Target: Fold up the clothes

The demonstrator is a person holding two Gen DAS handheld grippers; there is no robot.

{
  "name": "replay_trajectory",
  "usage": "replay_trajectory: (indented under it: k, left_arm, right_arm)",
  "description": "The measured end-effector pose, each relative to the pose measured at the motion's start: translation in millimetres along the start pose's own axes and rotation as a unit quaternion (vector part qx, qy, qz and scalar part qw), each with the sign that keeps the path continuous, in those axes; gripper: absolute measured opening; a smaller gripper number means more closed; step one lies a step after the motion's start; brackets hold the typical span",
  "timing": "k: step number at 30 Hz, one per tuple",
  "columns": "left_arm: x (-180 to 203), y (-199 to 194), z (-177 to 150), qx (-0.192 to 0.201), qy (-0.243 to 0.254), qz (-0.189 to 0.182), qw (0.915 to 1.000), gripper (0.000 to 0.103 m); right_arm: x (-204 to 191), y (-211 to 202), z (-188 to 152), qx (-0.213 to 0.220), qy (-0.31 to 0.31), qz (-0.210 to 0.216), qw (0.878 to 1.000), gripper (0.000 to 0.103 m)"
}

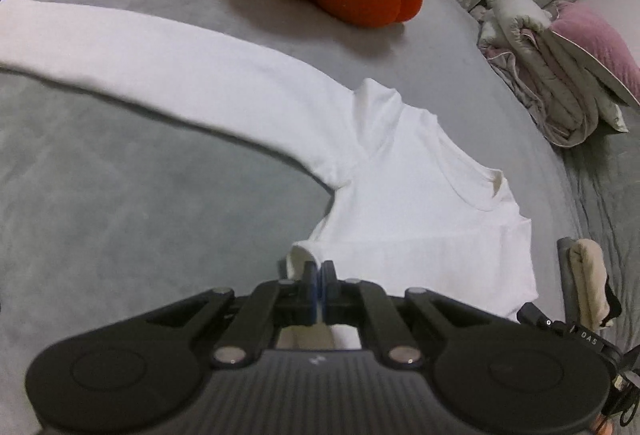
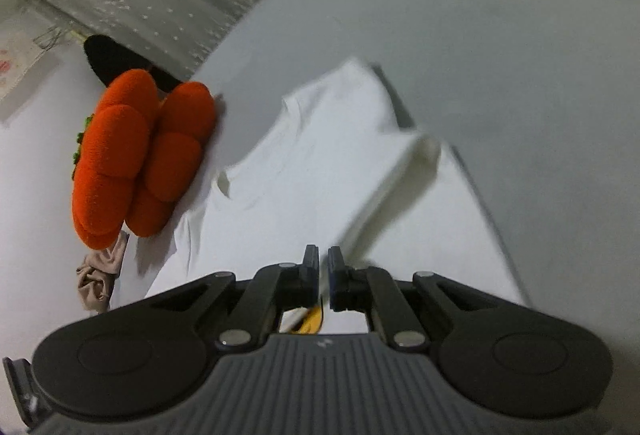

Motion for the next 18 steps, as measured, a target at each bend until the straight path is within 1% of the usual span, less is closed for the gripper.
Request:
replay_trajectory:
  k: [2,3,4,5,6,8,9,11,13,15,18]
  left_arm:
    - [0,1,-2,-0.007,0.001,0.002,1.0000,0.002]
    - [-4,1,-2,-0.008,-0.010,0.006,0.9999,0.003]
    - [-8,1,-2,-0.008,-0.020,0.010,0.9997,0.003]
    - [-12,1,-3,-0.007,-0.032,0.013,0.9994,0.003]
    - [-17,-2,-2,-0.002,-0.051,0.017,0.9985,0.003]
    - [-20,-9,1,0.013,-0.075,0.013,0.9970,0.003]
    - [-19,-14,4,0.024,-0.075,0.012,0.9968,0.003]
    - [-15,-19,9,0.040,-0.066,0.010,0.9970,0.003]
    - [-10,-15,9,0.035,-0.055,0.002,0.9978,0.003]
    - [-9,-7,8,0.029,-0.053,0.001,0.9982,0.003]
    - [-11,1,9,0.025,-0.041,0.011,0.9988,0.004]
  right_arm:
    - [4,-2,1,0.001,0.006,-0.002,1.000,0.006]
    - [5,2,2,0.000,0.005,-0.008,1.000,0.006]
    - [6,5,1,-0.004,0.007,-0.013,1.000,0.010]
    - [7,7,0,-0.009,0.014,-0.015,1.000,0.016]
    - [5,8,-3,-0.015,0.014,-0.013,1.000,0.016]
    - [-2,8,-11,-0.027,0.010,-0.008,1.000,0.016]
    - [-8,8,-16,-0.033,0.001,-0.004,0.999,0.017]
    - [-31,10,-32,-0.049,-0.030,0.010,0.998,0.017]
    - [-55,16,-55,-0.075,-0.055,0.027,0.995,0.017]
    - [-73,23,-81,-0.107,-0.060,0.046,0.991,0.017]
    - [-91,32,-119,-0.144,-0.061,0.066,0.986,0.018]
Point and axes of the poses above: each gripper's, at about its wrist camera, not at the fingertips, and y roughly the way its jaws point, x to its right, z to its top, the point moved 10 cm from there along y, roughly the way its jaws point, and after that the axes turned 11 degrees about -z, right-handed, at the moved point
